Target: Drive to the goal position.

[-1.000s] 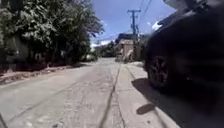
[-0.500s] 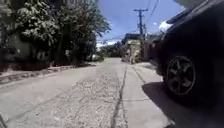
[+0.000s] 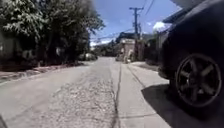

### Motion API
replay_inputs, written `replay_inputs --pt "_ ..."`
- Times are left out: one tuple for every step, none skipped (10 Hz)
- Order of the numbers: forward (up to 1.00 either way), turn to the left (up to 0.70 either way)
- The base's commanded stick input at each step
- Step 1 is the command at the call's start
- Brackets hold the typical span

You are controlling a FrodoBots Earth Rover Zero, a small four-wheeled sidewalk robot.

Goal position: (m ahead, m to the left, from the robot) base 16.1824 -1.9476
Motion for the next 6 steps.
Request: replay_inputs --pt "0.85 0.01" --pt "0.85 0.0" --pt "0.85 0.0" --pt "0.85 0.02" --pt "0.85 -0.07" --pt "0.85 -0.21"
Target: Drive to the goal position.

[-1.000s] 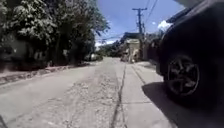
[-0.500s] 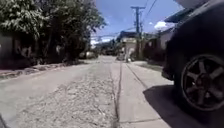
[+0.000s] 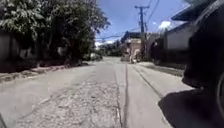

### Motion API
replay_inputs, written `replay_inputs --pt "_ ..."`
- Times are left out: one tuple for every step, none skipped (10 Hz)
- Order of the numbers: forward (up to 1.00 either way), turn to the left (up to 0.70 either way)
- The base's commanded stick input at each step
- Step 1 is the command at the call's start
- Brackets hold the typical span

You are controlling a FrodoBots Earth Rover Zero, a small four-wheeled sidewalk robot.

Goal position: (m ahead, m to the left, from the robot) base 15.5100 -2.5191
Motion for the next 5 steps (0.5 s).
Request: replay_inputs --pt "0.85 -0.34" --pt "0.85 -0.34" --pt "0.85 -0.34" --pt "0.85 -0.34" --pt "0.85 -0.34"
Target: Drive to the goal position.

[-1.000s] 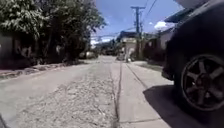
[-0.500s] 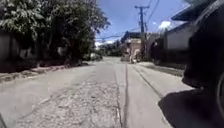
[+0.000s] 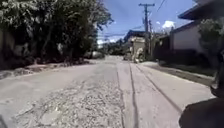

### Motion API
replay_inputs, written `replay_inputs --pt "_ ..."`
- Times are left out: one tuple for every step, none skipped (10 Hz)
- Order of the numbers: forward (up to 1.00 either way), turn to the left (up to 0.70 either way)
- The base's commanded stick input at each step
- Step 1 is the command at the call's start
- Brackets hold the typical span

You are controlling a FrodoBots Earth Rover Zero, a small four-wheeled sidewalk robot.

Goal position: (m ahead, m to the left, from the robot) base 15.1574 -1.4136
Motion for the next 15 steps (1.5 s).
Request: replay_inputs --pt "0.85 -0.34" --pt "0.85 -0.34" --pt "0.85 -0.34" --pt "0.85 -0.34" --pt "0.85 -0.27" --pt "0.85 0.03" --pt "0.85 0.11" --pt "0.85 0.15" --pt "0.85 0.18" --pt "0.85 0.15" --pt "0.85 0.05" --pt "0.85 0.02" --pt "0.85 0.0" --pt "0.85 0.0" --pt "0.85 0.0"
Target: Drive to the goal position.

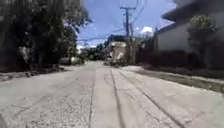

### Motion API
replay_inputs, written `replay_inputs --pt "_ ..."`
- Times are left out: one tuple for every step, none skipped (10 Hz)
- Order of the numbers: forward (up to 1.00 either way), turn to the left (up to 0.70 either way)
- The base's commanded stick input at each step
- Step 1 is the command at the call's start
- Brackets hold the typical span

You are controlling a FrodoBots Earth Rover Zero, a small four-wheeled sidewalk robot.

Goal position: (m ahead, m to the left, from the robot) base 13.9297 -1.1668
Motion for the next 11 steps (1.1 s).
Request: replay_inputs --pt "0.85 0.0" --pt "0.85 0.01" --pt "0.85 0.07" --pt "0.85 0.01" --pt "0.85 -0.07" --pt "0.85 -0.3" --pt "0.85 -0.34" --pt "0.85 -0.34" --pt "0.85 -0.34" --pt "0.85 -0.3" --pt "0.85 -0.09"
